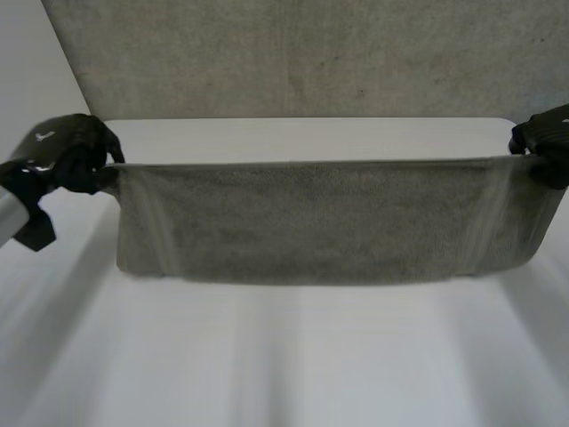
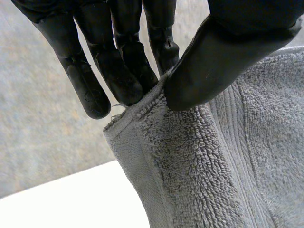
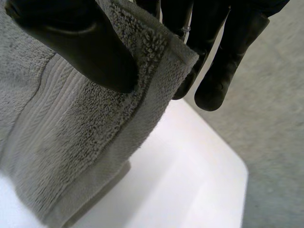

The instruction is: Fold the towel.

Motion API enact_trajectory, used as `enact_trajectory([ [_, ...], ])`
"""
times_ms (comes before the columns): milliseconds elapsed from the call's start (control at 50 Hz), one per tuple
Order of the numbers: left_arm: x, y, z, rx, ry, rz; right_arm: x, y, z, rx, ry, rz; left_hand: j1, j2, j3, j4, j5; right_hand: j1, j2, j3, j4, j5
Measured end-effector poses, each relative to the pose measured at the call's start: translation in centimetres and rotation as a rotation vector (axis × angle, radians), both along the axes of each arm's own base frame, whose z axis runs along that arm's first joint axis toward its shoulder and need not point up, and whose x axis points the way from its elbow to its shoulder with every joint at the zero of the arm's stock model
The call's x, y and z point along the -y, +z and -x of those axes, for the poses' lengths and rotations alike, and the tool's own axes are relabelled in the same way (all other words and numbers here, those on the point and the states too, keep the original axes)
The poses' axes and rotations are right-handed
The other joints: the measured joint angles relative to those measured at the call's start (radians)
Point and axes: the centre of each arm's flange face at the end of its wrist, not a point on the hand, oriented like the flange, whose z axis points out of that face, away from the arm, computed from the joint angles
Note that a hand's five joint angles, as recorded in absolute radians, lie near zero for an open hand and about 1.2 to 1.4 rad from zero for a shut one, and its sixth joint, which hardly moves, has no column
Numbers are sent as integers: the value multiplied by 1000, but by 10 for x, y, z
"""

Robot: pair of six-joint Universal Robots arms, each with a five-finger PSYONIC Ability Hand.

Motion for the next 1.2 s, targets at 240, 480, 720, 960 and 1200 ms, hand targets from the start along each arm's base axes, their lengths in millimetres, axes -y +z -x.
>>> enact_trajectory([
  [240, 68, -69, 31, 21, 9, -145, 38, -69, -46, -66, 29, -100, 0, 2, 0, 0, 0, 0, 0, 0, 0, 2],
  [480, 98, -105, 33, 75, 35, -201, 64, -109, -57, -111, -29, -74, -48, -98, -103, -116, -87, -102, -69, -81, -89, -94],
  [720, 103, -103, 38, 101, 60, -178, 75, -115, -55, -119, -93, -33, -962, -1030, -1032, -1050, -1041, -1115, -1064, -1086, -1088, -1114],
  [960, 91, -60, 37, 86, 61, -106, 52, -71, -52, 11, -139, -17, -966, -1044, -1053, -1067, -1061, -1116, -1064, -1087, -1088, -1114],
  [1200, 31, -43, 36, 90, 42, -130, -11, -75, -47, -8, -81, -122, -966, -1044, -1053, -1067, -1060, -1116, -1064, -1087, -1088, -1114],
])
